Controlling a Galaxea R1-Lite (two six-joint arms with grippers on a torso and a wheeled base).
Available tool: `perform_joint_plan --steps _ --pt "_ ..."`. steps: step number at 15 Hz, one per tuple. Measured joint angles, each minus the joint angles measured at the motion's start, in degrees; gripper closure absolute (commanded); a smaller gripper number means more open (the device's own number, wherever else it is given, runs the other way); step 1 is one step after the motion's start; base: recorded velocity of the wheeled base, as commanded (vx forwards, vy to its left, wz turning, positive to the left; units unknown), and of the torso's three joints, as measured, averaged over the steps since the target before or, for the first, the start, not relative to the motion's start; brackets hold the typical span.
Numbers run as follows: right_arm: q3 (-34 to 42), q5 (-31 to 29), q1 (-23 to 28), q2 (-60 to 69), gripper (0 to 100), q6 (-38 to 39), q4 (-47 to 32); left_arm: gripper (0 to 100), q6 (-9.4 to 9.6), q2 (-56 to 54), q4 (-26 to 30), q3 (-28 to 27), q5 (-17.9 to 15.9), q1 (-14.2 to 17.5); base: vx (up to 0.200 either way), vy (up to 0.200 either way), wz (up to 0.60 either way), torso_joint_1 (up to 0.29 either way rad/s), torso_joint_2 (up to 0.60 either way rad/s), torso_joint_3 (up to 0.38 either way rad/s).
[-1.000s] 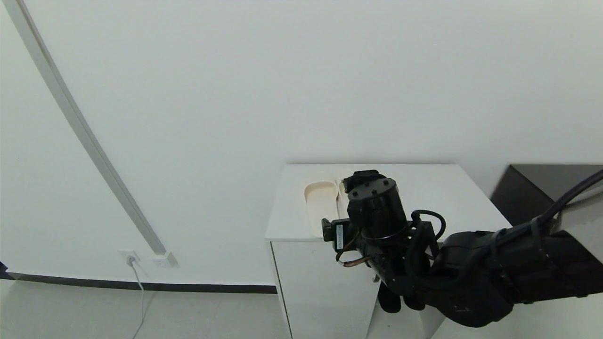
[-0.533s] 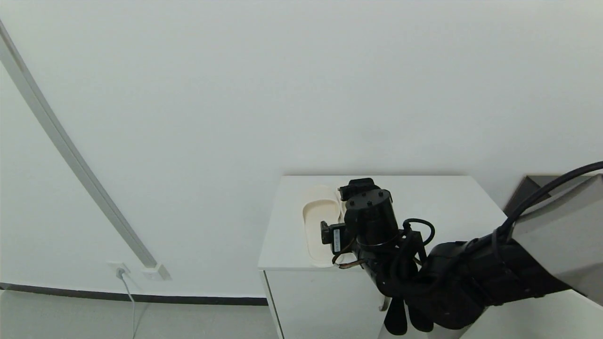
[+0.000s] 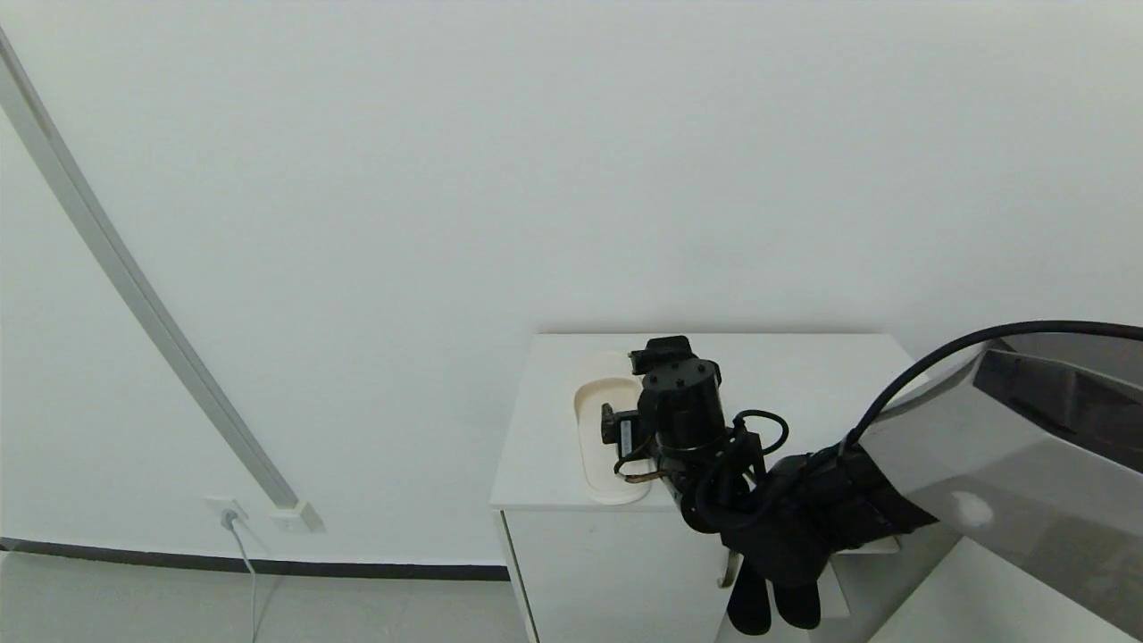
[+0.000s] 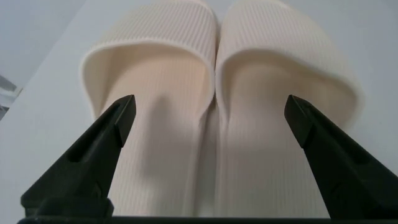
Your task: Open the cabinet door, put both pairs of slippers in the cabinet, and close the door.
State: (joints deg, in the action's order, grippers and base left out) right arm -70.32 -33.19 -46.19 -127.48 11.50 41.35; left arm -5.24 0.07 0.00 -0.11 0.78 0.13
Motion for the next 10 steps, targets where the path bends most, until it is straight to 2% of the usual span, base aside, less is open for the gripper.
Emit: perform_joint_plan --steps 6,7,10 --pt "-9.7 0.1 2.0 -6.0 0 -2.7 -1.4 100 -0.09 0.0 0.0 0.0 0.0 0.0 0.0 0.0 0.0 0.0 0.0 0.0" --pt "-11.4 0.1 2.2 -7.1 100 -2.7 -1.7 100 -0.11 0.0 0.0 0.0 0.0 0.1 0.0 0.0 0.0 0.0 0.0 0.0" --pt "-13.6 0.1 2.6 -8.9 100 -2.7 -1.9 100 -0.11 0.0 0.0 0.0 0.0 0.0 0.0 0.0 0.0 0.0 0.0 0.0"
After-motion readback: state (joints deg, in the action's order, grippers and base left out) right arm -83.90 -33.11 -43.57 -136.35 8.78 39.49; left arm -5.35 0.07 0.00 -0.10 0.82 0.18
